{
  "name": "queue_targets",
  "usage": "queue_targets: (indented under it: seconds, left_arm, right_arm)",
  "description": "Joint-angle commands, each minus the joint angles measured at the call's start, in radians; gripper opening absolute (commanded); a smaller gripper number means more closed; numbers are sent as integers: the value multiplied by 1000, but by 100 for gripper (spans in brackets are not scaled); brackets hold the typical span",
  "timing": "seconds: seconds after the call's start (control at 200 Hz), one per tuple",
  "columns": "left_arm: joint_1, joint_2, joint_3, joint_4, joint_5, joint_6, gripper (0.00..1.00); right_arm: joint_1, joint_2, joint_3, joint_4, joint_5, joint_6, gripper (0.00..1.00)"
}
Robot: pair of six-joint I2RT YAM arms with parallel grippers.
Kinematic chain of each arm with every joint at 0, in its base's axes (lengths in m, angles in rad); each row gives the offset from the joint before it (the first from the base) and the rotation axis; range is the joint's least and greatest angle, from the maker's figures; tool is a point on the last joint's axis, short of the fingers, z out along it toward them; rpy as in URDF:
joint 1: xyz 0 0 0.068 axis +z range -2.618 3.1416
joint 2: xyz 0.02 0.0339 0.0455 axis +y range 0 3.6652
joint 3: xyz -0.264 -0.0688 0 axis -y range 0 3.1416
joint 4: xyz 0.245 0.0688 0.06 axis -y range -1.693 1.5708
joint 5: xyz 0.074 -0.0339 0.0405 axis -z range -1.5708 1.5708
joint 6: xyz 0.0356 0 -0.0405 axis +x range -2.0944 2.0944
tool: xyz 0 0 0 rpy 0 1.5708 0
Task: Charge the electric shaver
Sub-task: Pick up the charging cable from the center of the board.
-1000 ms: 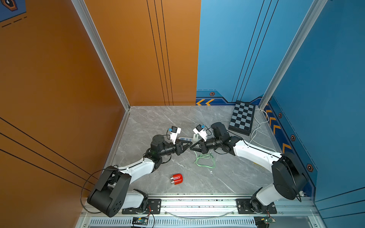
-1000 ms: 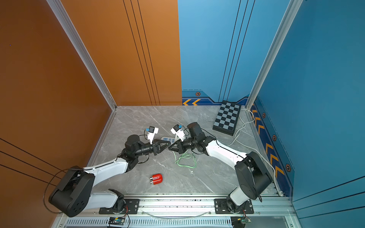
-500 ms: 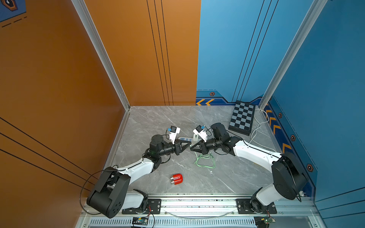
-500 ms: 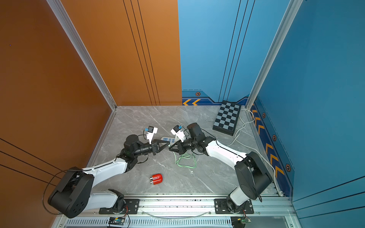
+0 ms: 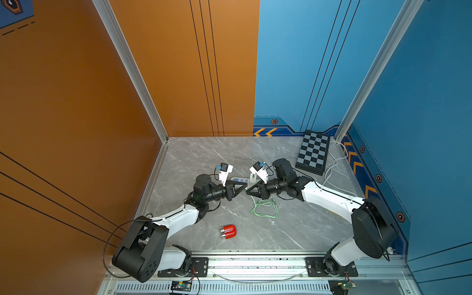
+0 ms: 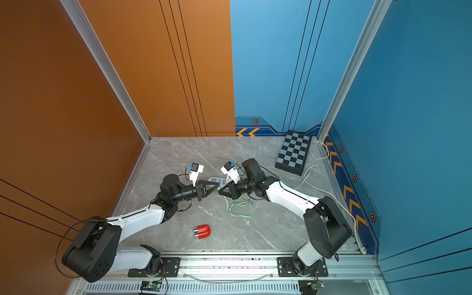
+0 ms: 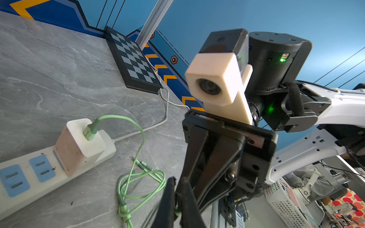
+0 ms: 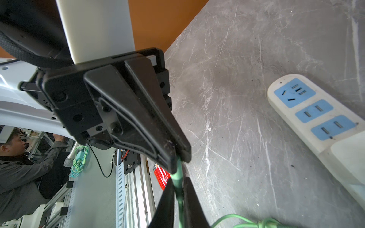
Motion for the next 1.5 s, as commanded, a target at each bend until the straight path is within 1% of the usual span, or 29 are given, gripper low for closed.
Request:
queue_targets:
  seconds: [0.0,0.265,0.406,0.611,0.746,0.856,0.982,1.307,1.492]
  left_arm:
    - [0,-7,-15,-13,13,8,0]
    - [-10,-11,-20,-13,13,4,0]
    - [-16,-9,-19,-13,15,4,0]
    - [-23,-2,-16,-13,12,3,0]
    - [-22,-4,-16,-13,4,6,0]
    - [-22,-2,-14,-13,0,9,0]
    - [-20,-5,-10,-13,2,8,0]
    - [-13,-17,-9,-13,4,4,0]
    - [-7,-22,-11,-13,9,2,0]
  right_arm:
    - [2,-22,27,31,-29,1,11]
    - [-7,-14,30,79,-44,18,21]
    - [-13,-10,34,95,-53,22,19]
    - [-16,-3,43,112,-65,30,12]
    - [-15,2,37,124,-71,39,12]
    - [-14,5,34,133,-75,45,18]
    - [-13,12,27,144,-79,52,21]
    - [-13,32,21,154,-80,56,20]
    - [-15,40,17,155,-76,53,17]
